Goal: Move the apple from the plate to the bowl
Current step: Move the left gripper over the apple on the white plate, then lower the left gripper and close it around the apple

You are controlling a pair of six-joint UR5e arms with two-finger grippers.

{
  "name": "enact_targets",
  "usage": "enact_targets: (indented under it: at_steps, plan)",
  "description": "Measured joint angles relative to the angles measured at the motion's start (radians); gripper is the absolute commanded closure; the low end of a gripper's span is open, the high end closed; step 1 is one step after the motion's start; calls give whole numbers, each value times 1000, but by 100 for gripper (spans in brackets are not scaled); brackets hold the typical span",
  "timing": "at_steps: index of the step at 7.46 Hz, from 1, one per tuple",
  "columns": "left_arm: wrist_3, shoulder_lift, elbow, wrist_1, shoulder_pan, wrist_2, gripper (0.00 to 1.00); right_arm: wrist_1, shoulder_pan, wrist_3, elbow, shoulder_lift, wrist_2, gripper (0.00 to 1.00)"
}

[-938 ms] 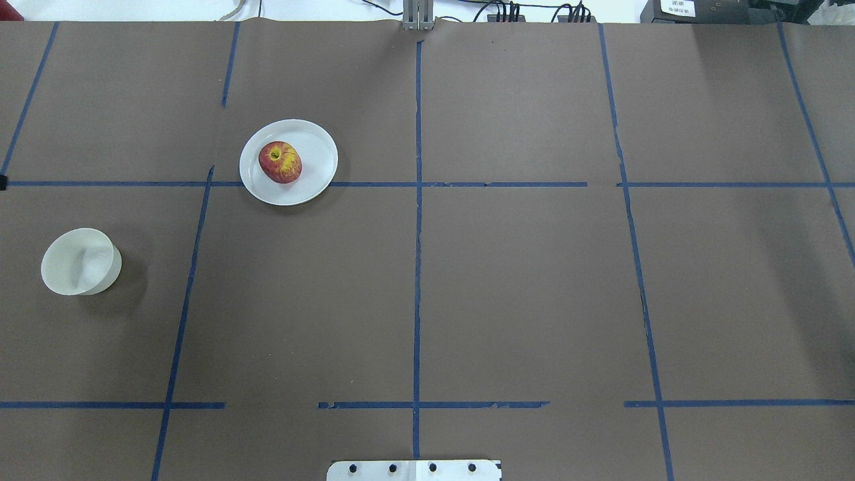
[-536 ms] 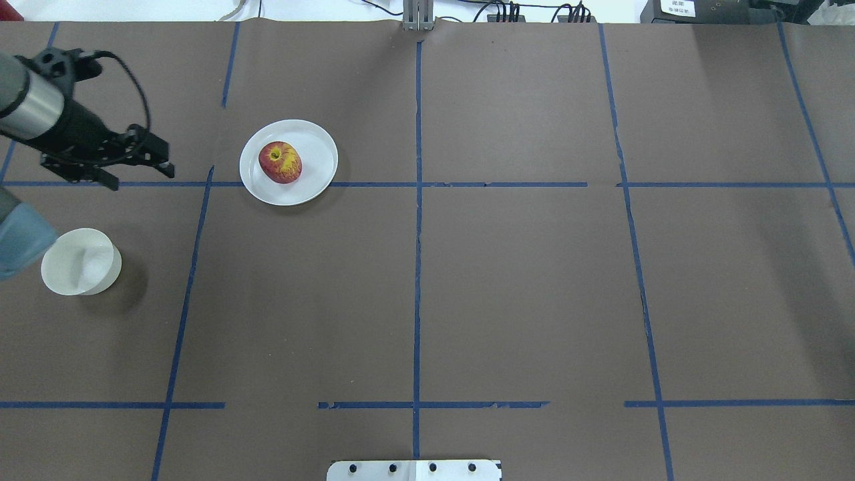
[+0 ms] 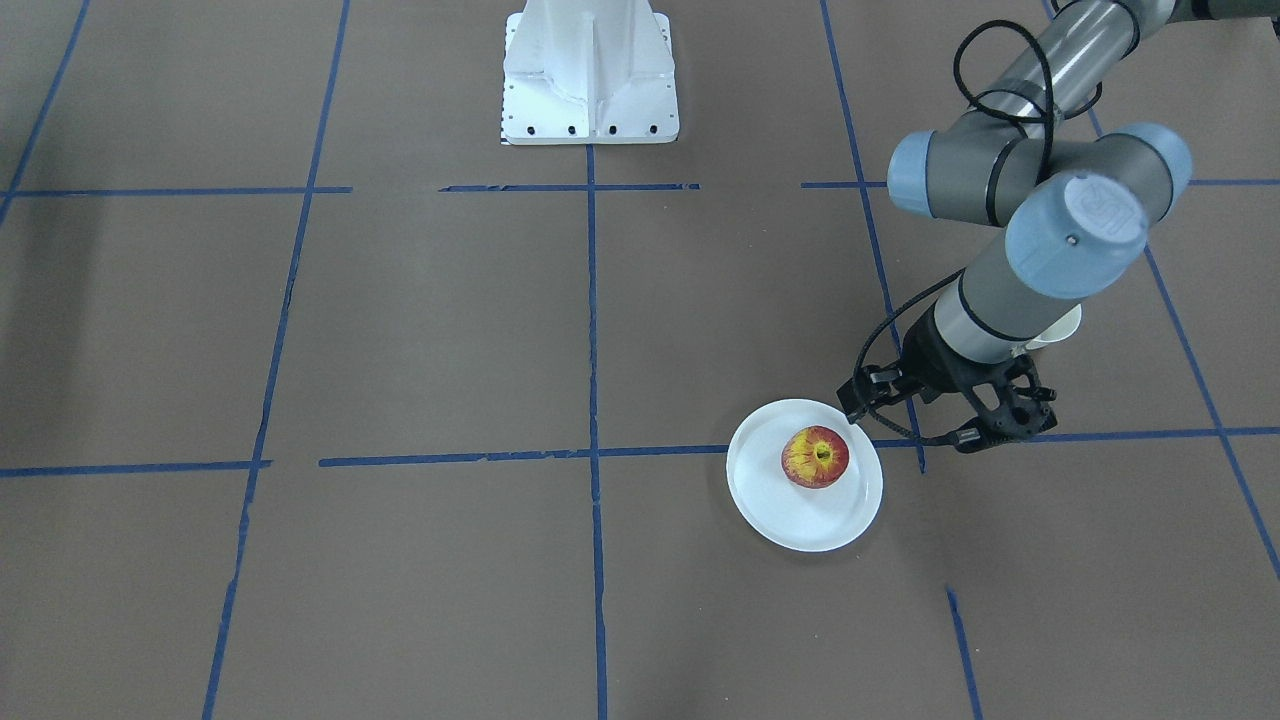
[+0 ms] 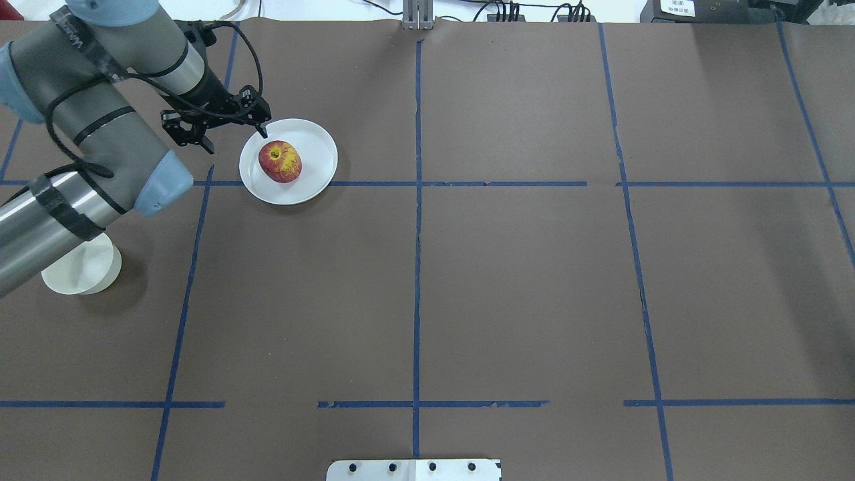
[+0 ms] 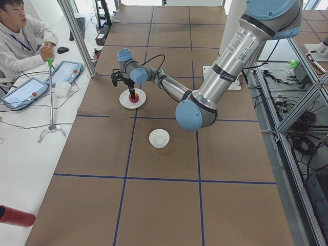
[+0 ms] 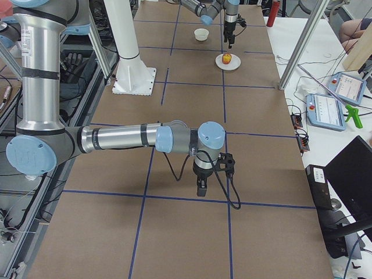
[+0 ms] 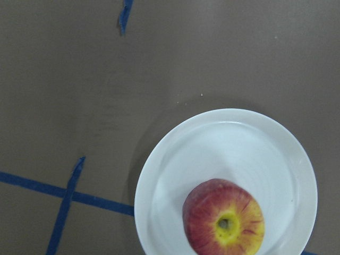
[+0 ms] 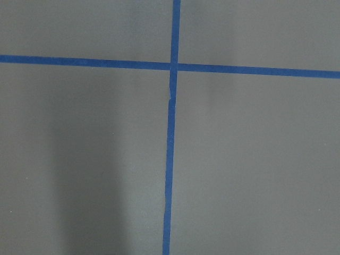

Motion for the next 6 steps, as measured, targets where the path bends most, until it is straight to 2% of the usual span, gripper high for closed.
enact_targets:
  at_steps: [2, 6]
  plan:
    - [-22, -29, 58, -24, 31, 29, 1, 0, 0, 0, 0, 0, 0, 0]
    - [-30, -35, 82, -51, 73, 59, 1, 0, 0, 0, 0, 0, -1, 0]
